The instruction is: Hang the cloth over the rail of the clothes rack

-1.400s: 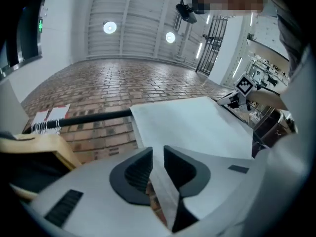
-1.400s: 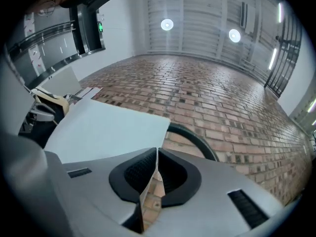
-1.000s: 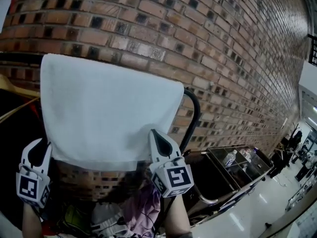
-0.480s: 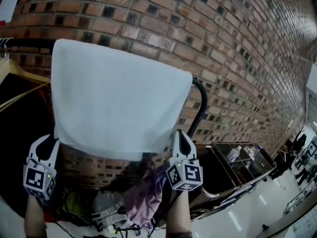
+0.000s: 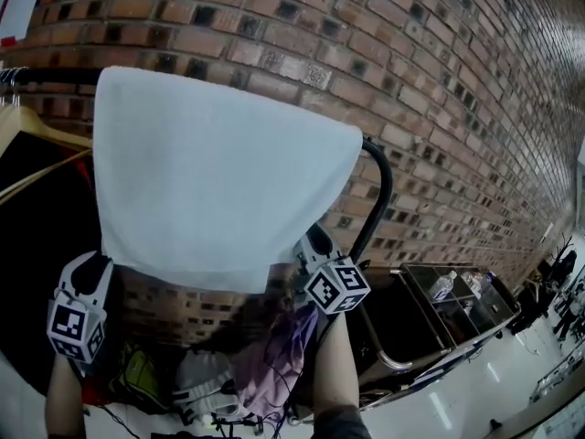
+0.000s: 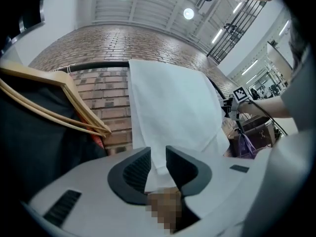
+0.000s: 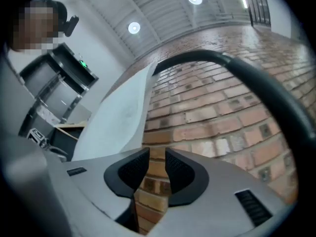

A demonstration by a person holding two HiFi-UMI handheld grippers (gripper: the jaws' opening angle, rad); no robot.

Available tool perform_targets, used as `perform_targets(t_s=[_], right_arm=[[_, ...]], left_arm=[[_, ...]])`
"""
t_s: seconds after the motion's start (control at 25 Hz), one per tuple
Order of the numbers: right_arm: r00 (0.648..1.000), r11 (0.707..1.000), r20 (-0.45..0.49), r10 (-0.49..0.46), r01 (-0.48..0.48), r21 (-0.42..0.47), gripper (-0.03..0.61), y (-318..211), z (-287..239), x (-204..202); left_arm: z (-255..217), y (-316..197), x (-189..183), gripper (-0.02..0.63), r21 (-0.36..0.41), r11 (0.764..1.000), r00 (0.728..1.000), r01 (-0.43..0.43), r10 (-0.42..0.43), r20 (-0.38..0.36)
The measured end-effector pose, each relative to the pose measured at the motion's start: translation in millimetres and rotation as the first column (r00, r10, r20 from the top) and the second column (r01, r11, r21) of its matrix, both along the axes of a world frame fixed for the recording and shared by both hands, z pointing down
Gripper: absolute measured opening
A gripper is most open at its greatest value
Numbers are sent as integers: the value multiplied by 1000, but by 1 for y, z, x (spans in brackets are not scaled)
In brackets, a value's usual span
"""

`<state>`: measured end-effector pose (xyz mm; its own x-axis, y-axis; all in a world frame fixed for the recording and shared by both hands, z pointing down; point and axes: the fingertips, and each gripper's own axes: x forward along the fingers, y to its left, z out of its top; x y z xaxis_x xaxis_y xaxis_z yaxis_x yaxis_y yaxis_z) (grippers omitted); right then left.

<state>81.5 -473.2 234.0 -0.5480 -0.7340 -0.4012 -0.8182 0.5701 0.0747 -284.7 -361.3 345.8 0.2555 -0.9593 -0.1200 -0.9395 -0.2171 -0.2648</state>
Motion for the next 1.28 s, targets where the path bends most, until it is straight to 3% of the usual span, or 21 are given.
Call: perform_targets(t_s=[0.08,0.2,0.44,0.64,0.88,1.04,1.28], right_arm=[[995,995,-24,-92,93,41,120,-1,-16,-16],[986,981,-64,-153,160,109,144,0,-37,-32],[959,943,9,-282,275,189,186,4,-78,-38],[987,955,-79,-142,157,251,187,22,-79,-16],[970,930,-30,-240,238,280,187,54,-90,-4],[978,950,-70,-196,207,234,215,31,-95,-20],[984,964,-57,-168,176,198,246,-7,-112,-33]], left_arm=[[-5,-1,0,132,11,1000,1000,7,-7,6],[-13,-5,-2,132,22,1000,1000,19,-19,4],[-40,-21,1,147,78,996,999,40,-42,23],[-60,-4,15,153,111,994,1000,-16,14,22],[-75,2,29,154,151,986,998,-63,60,24],[-81,0,38,155,177,981,997,-78,76,16],[-71,-4,32,155,146,987,997,-68,70,-12]])
